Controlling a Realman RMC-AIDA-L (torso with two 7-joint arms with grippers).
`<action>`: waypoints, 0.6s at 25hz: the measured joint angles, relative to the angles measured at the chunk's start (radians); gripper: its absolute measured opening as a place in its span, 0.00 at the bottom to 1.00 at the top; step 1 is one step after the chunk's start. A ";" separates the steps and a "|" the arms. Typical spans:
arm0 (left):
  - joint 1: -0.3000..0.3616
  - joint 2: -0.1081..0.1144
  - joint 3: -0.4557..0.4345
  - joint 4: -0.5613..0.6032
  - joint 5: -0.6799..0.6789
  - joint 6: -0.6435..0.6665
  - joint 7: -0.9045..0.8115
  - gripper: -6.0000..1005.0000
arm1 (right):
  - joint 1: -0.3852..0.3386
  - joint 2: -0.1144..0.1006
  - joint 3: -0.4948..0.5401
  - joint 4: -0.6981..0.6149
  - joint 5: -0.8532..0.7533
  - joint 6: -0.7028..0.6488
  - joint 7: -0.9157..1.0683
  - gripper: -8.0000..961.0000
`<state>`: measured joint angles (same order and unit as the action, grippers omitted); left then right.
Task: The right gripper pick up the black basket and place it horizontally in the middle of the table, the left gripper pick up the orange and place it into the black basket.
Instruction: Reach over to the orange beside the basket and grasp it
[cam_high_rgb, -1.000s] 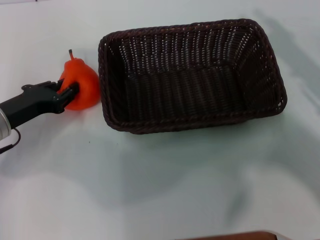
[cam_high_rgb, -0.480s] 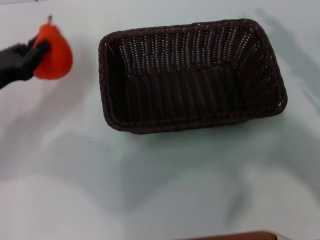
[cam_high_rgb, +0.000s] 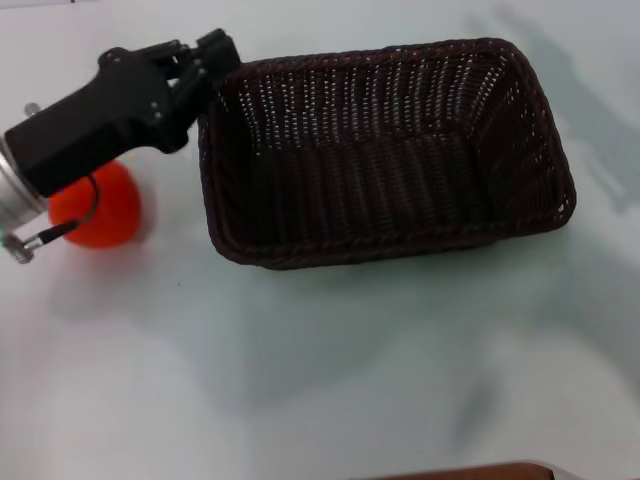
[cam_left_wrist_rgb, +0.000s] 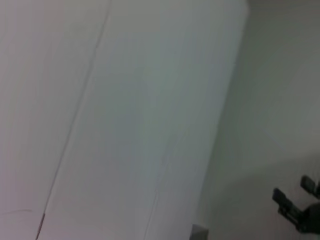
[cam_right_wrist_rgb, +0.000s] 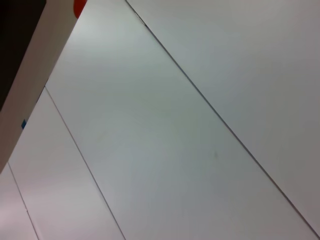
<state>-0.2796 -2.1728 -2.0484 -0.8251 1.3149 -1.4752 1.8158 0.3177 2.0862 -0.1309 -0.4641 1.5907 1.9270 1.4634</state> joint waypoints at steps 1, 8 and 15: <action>-0.001 0.001 0.012 0.001 -0.003 0.007 0.014 0.07 | 0.002 0.000 -0.001 0.002 0.000 0.000 0.000 0.71; 0.030 0.010 -0.119 0.049 -0.005 0.110 0.041 0.15 | 0.005 0.001 -0.001 0.024 -0.003 -0.011 -0.013 0.71; 0.090 0.022 -0.270 0.063 0.038 0.205 0.055 0.42 | 0.010 0.000 -0.007 0.031 -0.003 -0.041 -0.014 0.71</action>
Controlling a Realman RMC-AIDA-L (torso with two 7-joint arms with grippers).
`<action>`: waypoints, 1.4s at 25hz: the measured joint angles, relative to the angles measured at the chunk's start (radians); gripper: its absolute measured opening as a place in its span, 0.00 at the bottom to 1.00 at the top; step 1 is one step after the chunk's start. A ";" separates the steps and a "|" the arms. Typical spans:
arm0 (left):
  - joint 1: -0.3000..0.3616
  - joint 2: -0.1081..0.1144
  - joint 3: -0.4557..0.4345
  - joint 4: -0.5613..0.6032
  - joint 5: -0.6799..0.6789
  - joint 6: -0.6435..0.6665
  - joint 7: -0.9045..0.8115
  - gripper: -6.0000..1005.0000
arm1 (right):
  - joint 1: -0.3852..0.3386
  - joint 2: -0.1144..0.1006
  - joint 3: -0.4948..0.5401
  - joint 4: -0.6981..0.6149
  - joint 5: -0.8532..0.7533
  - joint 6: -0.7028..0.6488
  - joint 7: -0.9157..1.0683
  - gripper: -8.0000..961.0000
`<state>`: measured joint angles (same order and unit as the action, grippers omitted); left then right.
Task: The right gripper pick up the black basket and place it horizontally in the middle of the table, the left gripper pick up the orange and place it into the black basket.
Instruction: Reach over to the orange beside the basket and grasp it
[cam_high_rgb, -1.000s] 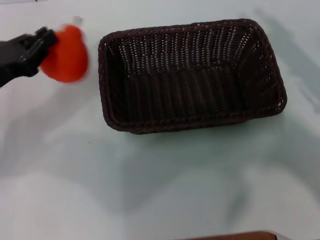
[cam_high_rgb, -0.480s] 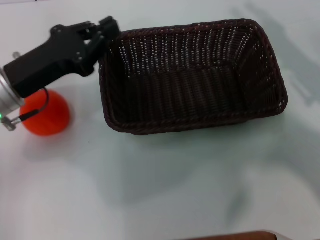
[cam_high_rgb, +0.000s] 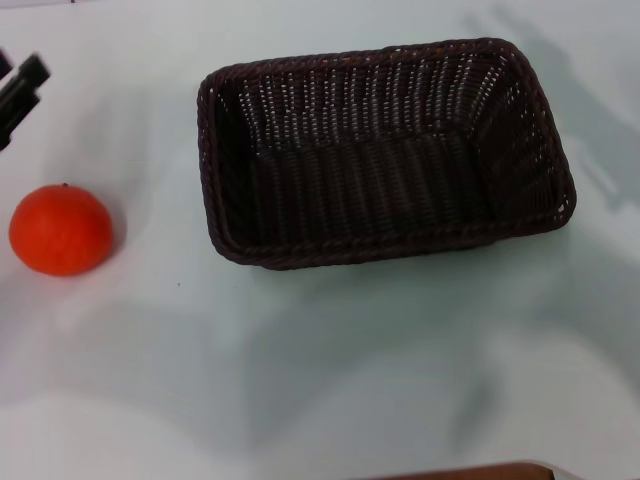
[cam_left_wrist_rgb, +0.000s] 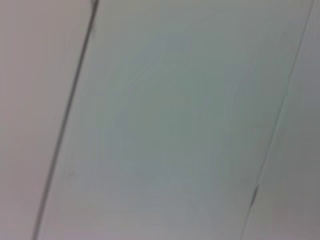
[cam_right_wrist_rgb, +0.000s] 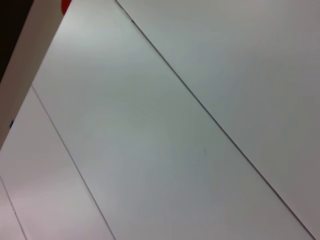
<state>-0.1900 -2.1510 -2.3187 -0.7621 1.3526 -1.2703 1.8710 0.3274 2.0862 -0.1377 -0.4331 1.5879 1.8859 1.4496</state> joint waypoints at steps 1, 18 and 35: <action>0.013 0.004 0.000 -0.012 0.020 0.014 -0.001 0.44 | 0.001 0.000 0.000 0.003 0.000 -0.004 0.000 0.71; 0.106 0.034 -0.002 -0.135 0.319 0.000 -0.143 0.83 | 0.012 0.000 0.007 0.028 0.003 -0.032 0.000 0.71; 0.077 -0.008 -0.003 -0.151 0.487 0.056 -0.133 0.64 | 0.007 0.000 0.010 0.034 0.003 -0.039 0.010 0.71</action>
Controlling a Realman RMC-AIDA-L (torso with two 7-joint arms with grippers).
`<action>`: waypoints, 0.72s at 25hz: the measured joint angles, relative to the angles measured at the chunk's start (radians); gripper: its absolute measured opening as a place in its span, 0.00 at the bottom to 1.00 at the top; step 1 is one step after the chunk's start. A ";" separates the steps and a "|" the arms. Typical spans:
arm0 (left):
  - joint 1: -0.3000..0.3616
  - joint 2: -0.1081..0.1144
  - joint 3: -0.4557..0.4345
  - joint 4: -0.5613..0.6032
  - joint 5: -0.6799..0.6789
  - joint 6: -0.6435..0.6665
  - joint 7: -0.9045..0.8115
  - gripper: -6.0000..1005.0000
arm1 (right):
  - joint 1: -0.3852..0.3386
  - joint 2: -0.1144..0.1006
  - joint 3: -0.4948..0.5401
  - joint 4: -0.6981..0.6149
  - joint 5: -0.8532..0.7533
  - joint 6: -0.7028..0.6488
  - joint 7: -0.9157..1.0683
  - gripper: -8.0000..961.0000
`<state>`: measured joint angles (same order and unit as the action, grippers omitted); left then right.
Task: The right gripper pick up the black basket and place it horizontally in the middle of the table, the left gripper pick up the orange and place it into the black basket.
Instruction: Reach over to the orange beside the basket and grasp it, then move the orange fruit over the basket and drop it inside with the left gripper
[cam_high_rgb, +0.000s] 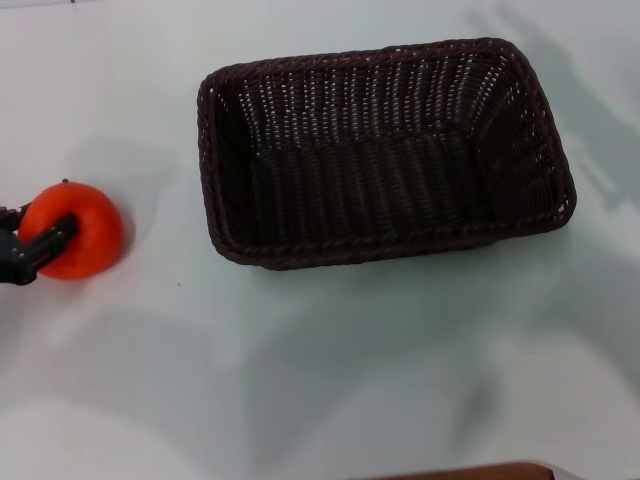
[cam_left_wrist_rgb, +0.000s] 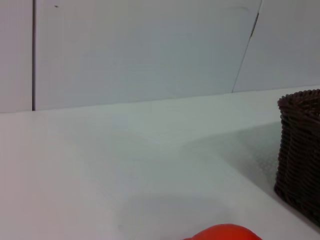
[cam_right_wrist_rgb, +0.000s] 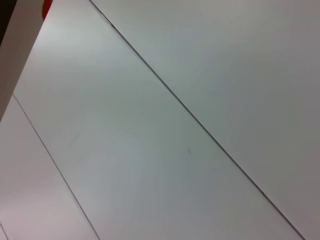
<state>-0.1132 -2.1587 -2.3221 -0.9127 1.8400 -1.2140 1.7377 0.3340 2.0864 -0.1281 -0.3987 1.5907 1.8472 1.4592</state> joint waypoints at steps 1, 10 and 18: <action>0.000 0.000 0.000 0.000 -0.001 0.000 0.000 0.62 | 0.000 0.000 0.002 0.000 0.000 0.000 0.000 0.71; -0.008 -0.003 -0.035 -0.001 -0.022 -0.020 0.000 0.43 | 0.000 0.000 0.023 0.013 0.000 0.000 0.003 0.71; -0.026 -0.003 -0.137 -0.003 -0.228 -0.273 0.035 0.33 | 0.005 0.000 0.024 0.019 0.000 0.000 0.004 0.71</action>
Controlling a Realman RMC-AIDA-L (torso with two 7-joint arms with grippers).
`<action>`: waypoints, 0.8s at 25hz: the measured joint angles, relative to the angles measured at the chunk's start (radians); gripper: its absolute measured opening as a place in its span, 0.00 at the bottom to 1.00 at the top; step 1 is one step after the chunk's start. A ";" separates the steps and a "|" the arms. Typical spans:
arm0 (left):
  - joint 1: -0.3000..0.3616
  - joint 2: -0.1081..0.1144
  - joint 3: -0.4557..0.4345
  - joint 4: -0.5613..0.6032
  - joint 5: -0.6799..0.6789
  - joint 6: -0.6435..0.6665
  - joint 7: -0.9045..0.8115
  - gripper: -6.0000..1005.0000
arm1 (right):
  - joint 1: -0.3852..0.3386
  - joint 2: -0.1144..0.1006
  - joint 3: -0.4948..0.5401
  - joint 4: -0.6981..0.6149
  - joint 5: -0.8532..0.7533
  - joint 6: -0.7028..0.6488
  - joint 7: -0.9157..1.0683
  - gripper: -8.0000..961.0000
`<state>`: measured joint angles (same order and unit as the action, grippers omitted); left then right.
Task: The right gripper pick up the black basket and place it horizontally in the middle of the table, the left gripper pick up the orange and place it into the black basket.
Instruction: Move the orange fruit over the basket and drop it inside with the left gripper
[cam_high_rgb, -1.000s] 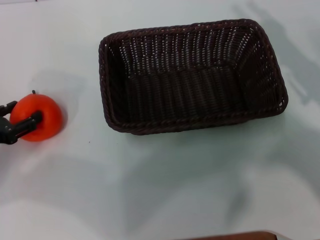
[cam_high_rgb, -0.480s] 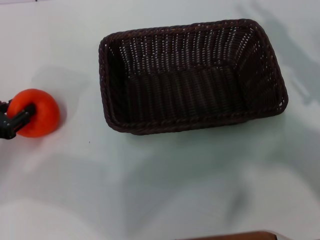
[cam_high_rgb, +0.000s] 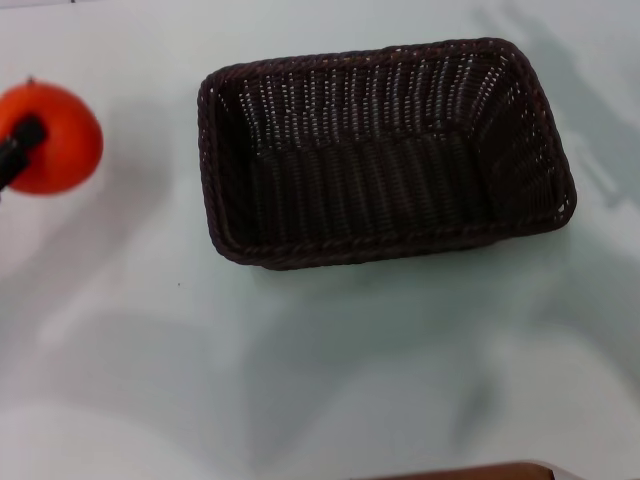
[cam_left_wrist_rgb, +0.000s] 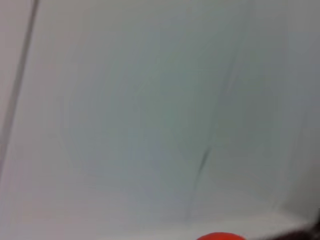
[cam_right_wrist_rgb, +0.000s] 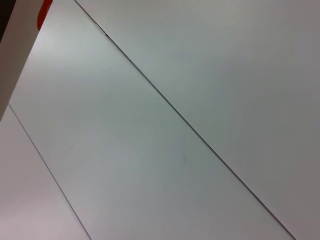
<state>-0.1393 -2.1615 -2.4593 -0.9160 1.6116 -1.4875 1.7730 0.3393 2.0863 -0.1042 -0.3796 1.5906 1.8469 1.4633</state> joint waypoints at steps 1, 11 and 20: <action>-0.016 -0.004 0.016 -0.001 -0.051 -0.063 0.004 0.32 | 0.003 0.000 0.000 0.005 0.000 0.000 -0.001 0.71; -0.146 -0.011 0.299 0.111 -0.215 -0.097 0.061 0.26 | 0.012 0.000 0.000 0.007 0.000 0.006 -0.002 0.71; -0.249 -0.012 0.388 0.299 -0.295 0.002 0.128 0.25 | 0.011 0.002 -0.002 0.019 0.000 0.002 -0.013 0.71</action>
<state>-0.3882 -2.1739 -2.0712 -0.6167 1.3170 -1.4851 1.9005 0.3498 2.0886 -0.1057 -0.3604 1.5907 1.8486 1.4506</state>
